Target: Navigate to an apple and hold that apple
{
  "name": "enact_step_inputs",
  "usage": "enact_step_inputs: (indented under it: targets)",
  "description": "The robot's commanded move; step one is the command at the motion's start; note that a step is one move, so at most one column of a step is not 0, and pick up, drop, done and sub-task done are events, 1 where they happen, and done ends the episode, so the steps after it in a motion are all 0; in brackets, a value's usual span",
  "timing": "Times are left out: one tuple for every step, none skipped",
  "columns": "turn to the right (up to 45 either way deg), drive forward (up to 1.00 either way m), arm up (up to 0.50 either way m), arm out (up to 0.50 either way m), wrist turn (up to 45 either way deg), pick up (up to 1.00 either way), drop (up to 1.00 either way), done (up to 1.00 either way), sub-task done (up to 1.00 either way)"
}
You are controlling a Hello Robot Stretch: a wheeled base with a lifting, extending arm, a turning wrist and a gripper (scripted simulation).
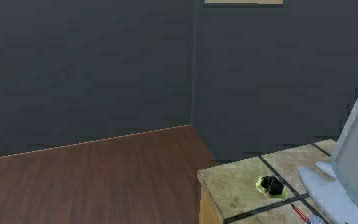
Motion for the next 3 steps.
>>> enact_step_inputs:
  targets:
    - [0.0,0.00,0.00,0.00,0.0,1.00,0.00,0.00,0.00]
    - [0.0,0.00,0.08,0.00,0.0,0.00,0.00,0.00,0.00]
    - [0.0,0.00,0.00,0.00,0.0,0.00,0.00,1.00,0.00]
